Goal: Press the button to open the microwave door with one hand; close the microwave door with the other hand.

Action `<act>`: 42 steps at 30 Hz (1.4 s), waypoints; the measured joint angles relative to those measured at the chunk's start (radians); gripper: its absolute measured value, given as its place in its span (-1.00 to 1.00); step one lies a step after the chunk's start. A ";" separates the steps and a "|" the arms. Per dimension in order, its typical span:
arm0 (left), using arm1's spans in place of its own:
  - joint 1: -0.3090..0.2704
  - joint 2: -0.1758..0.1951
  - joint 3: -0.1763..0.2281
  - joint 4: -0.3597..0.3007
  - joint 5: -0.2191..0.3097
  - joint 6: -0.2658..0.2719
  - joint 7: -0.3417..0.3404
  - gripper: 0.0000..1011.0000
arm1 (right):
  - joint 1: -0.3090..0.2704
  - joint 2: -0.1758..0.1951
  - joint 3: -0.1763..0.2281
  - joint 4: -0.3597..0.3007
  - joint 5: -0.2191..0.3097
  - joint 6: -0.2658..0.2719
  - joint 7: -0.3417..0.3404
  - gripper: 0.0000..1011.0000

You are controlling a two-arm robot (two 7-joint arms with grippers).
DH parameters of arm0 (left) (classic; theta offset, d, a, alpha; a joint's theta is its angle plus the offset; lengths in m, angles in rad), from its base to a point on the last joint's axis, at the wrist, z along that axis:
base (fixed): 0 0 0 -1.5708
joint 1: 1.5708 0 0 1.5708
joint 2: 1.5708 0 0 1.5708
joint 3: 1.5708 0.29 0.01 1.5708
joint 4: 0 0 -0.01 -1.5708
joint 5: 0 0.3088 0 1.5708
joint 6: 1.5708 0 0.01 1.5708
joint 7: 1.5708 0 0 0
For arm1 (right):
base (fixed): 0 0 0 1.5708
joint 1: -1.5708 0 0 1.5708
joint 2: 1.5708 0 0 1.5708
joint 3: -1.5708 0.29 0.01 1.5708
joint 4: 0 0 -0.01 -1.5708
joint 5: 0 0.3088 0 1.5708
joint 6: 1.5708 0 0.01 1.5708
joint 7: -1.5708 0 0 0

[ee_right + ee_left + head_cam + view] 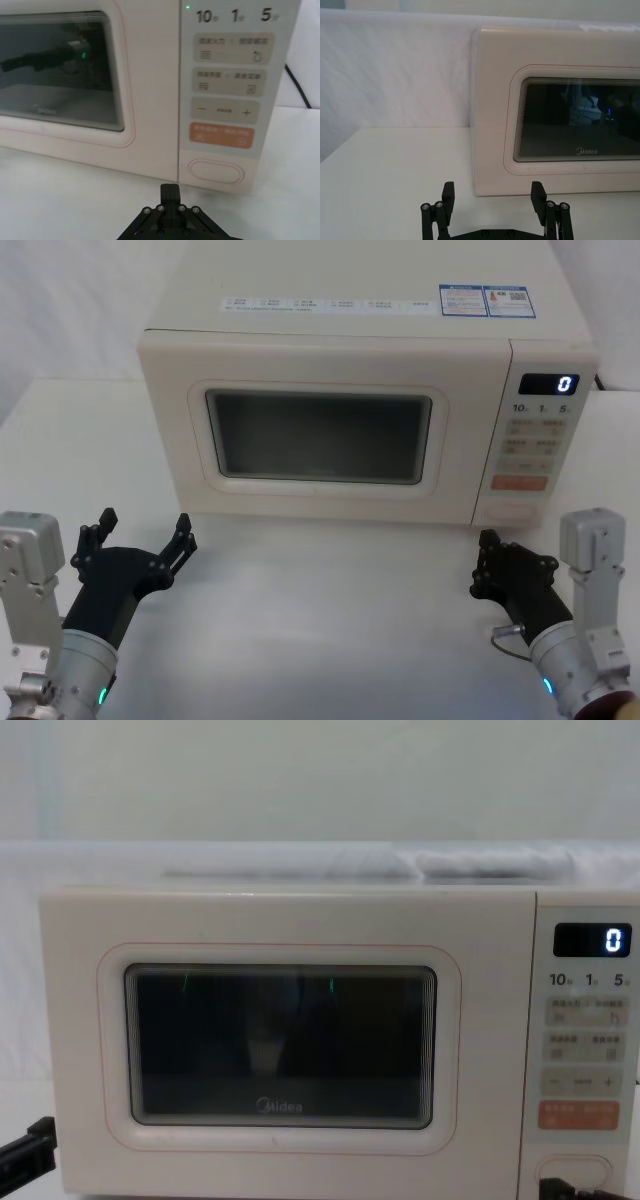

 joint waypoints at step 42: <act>0.000 0.000 0.000 0.000 0.000 0.000 0.000 0.98 | 0.138 0.000 0.065 0.156 0.030 -0.023 0.011 -1.00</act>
